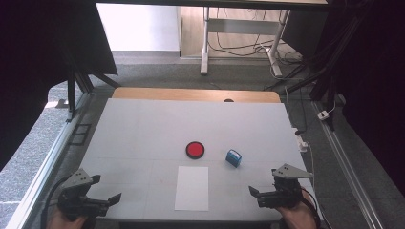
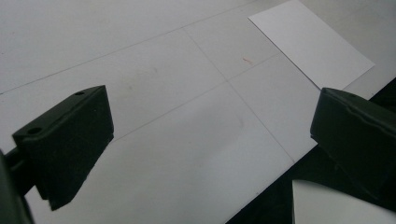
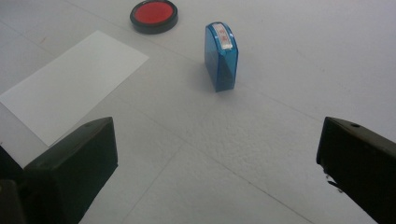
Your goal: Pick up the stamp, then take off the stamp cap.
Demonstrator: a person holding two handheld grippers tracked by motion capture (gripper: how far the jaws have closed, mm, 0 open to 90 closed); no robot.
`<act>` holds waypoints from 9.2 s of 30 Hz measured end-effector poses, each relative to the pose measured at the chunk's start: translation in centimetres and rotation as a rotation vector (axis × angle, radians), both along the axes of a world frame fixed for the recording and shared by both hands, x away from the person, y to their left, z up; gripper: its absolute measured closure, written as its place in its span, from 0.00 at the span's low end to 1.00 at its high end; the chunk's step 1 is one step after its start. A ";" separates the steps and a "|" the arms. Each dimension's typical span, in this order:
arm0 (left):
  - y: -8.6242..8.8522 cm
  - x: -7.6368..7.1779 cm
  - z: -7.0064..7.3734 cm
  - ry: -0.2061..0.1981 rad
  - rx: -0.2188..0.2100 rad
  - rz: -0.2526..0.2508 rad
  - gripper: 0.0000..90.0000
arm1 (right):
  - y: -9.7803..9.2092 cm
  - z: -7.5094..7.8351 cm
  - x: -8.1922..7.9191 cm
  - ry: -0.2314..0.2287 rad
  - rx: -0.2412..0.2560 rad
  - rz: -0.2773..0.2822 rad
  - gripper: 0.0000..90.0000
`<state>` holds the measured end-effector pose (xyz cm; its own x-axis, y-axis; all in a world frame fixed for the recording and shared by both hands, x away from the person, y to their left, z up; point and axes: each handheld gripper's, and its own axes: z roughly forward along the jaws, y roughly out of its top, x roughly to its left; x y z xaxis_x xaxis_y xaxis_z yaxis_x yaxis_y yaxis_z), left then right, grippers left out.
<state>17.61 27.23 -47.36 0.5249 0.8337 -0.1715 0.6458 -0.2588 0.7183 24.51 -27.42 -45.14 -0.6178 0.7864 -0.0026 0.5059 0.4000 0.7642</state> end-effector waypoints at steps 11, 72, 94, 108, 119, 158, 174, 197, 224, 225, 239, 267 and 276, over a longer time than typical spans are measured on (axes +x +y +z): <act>0.0 -0.1 0.0 -0.007 -0.004 0.001 0.00 | 0.3 0.4 0.5 -0.014 0.054 0.069 0.00; -0.2 0.0 0.0 0.000 0.013 -0.013 0.00 | 5.5 -1.1 6.4 0.038 -0.018 0.129 0.00; -0.2 0.1 -0.1 0.006 0.013 -0.013 0.00 | 6.3 -2.1 10.4 0.091 -0.080 0.107 0.00; -0.2 0.1 -0.1 0.008 0.011 -0.014 0.00 | 7.1 -3.0 12.0 0.088 -0.158 0.133 0.12; -0.2 0.2 -0.1 0.012 0.011 -0.017 0.00 | 6.6 -2.6 12.6 0.141 -0.156 0.166 0.55; -0.1 0.2 -0.1 0.014 -0.002 -0.020 0.00 | 6.3 -0.2 11.2 0.079 -0.134 0.223 0.79; 0.1 0.2 0.0 0.012 -0.016 -0.016 0.00 | 6.3 1.2 9.9 0.032 -0.079 0.266 0.79; 0.4 0.3 0.0 0.020 -0.048 -0.042 0.00 | 8.2 2.5 8.2 0.007 -0.020 0.364 0.79; -0.9 0.3 0.3 -0.016 -0.042 -0.129 0.00 | 11.7 3.7 6.2 0.022 0.069 0.504 0.79; -1.0 0.3 0.3 -0.015 -0.038 -0.138 0.00 | 11.8 3.8 6.1 0.022 0.070 0.511 0.79; -2.0 0.6 0.4 -0.026 -0.036 -0.184 0.00 | 12.8 3.9 5.3 0.029 0.081 0.552 0.79; -8.4 5.4 0.3 -0.027 -0.102 -0.464 0.00 | 13.0 4.9 4.5 0.022 0.099 0.633 0.79; -11.2 6.9 0.7 -0.045 -0.066 -0.545 0.00 | 13.0 5.2 4.3 0.030 0.117 0.654 0.79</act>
<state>24.55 16.02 -46.64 0.8857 0.4271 -0.1821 0.3993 -0.5007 0.7680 28.81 -14.38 -39.91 -0.9661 0.2438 0.0846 0.2089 0.5465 0.8110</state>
